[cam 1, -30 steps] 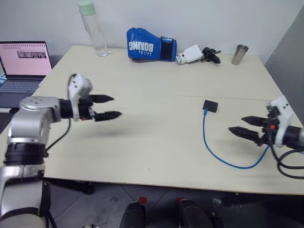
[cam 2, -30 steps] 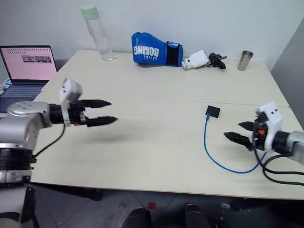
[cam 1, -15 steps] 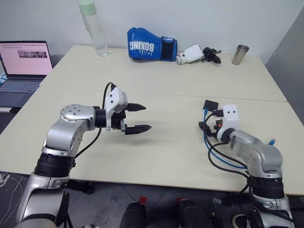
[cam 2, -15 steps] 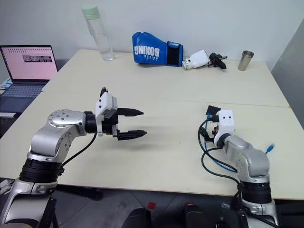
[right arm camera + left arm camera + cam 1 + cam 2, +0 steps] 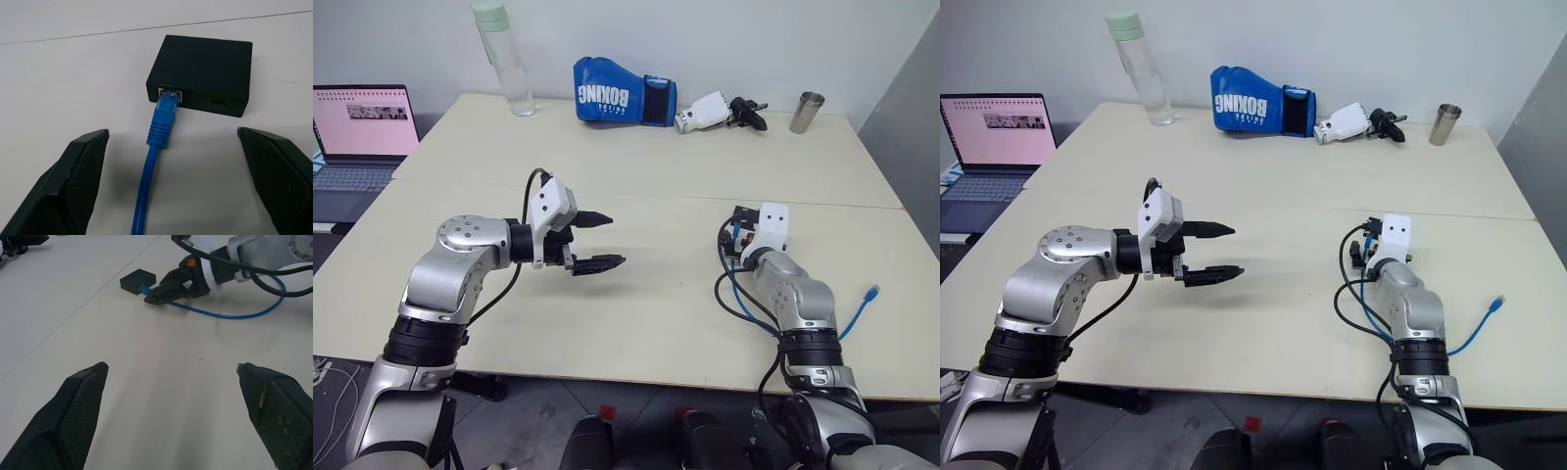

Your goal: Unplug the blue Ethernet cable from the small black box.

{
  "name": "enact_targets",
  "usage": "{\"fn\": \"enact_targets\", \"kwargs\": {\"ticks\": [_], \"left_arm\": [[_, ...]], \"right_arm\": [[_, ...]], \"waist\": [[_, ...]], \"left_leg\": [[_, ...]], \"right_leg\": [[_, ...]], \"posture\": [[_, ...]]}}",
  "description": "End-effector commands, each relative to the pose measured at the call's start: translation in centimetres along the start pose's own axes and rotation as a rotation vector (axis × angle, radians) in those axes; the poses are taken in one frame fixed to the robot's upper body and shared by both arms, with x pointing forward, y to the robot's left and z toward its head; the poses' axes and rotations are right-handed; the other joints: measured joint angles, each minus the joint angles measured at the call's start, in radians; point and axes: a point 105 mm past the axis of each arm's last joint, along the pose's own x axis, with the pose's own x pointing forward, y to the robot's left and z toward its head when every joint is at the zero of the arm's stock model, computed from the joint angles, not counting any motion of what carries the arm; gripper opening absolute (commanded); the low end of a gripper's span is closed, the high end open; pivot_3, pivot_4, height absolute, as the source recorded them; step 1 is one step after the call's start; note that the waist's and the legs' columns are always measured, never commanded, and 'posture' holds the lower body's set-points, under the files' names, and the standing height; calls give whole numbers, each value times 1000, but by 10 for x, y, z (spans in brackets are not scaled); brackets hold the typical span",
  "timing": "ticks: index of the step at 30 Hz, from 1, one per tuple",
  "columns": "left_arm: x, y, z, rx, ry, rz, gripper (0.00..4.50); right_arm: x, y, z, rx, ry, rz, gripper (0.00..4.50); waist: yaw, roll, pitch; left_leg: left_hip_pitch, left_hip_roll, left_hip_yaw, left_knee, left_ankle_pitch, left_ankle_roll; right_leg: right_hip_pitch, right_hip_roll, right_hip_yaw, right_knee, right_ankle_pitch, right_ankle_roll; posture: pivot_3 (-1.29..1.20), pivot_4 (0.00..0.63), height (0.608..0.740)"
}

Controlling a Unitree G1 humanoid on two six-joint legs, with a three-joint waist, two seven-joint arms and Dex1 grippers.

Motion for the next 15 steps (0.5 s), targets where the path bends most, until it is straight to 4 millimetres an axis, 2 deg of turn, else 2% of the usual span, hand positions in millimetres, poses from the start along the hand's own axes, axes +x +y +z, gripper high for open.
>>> {"fn": "enact_targets", "kwargs": {"ticks": [1,3,11,15], "left_arm": [[-6,2,12,39,-20,17,4500],[-6,2,12,39,-19,20,4500],[-5,4,13,43,-15,26,4500],[-6,6,15,40,-19,33,4500]], "right_arm": [[2,-2,-1,-9,-5,-31,4291],[1,-2,-3,-15,-7,-35,3922],[5,10,-10,-18,5,-20,1907],[3,8,-14,-24,8,-21,1012]], "waist": [[0,0,0],[0,0,0],[-3,0,0],[-5,0,0]], "left_leg": [[0,0,0,0,0,0],[0,0,0,0,0,0],[1,0,1,-1,0,0],[2,1,1,-2,0,0]], "right_leg": [[0,0,0,0,0,0],[0,0,0,0,0,0],[0,0,0,0,0,0],[0,0,1,0,0,0]], "posture": [[0,150,740],[0,150,740],[0,150,740],[0,150,740]]}}
